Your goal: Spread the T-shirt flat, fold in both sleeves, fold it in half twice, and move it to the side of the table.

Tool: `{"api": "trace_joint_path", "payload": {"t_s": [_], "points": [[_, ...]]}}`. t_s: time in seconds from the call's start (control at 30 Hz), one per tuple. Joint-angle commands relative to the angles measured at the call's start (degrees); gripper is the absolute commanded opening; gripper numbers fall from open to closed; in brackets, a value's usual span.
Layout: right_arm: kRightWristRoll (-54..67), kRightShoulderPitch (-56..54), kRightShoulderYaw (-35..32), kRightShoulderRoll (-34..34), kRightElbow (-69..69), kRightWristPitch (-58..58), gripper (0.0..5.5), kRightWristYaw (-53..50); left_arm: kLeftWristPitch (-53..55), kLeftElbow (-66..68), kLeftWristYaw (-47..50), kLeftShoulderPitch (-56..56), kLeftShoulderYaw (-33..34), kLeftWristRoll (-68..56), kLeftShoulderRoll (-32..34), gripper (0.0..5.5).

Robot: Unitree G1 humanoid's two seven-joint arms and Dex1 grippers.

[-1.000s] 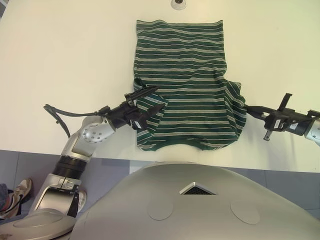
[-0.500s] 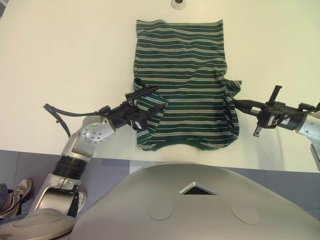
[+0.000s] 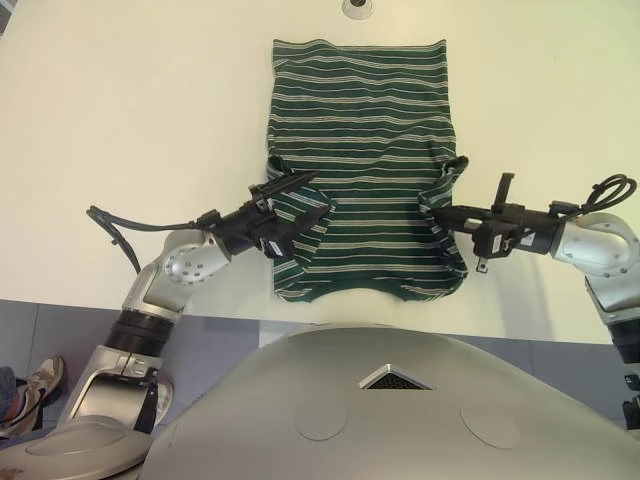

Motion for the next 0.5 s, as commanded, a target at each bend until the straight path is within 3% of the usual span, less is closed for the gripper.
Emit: {"api": "trace_joint_path", "payload": {"t_s": [0.03, 0.13, 0.23, 0.5], "points": [[-0.81, -0.99, 0.98, 0.15, -1.34, 1.15, 0.03, 0.47, -0.29, 0.14, 0.02, 0.02, 0.05, -0.14, 0.4, 3.0], [-0.84, -0.89, 1.72, 0.24, -1.63, 1.74, 0.03, 0.66, -0.33, 0.0, 0.03, 0.37, 0.05, -0.19, 0.46, 3.0], [0.26, -0.85, 2.29, 0.22, -2.2, 2.26, 0.84, 1.35, -0.35, 0.0, 0.05, 0.46, -0.15, -0.13, 0.23, 3.0], [2.89, -1.37, 3.23, 2.85, -3.97, 3.96, 2.2, 1.38, -0.2, -0.31, 0.06, 0.58, -0.29, -0.31, 0.09, 3.0]]}}
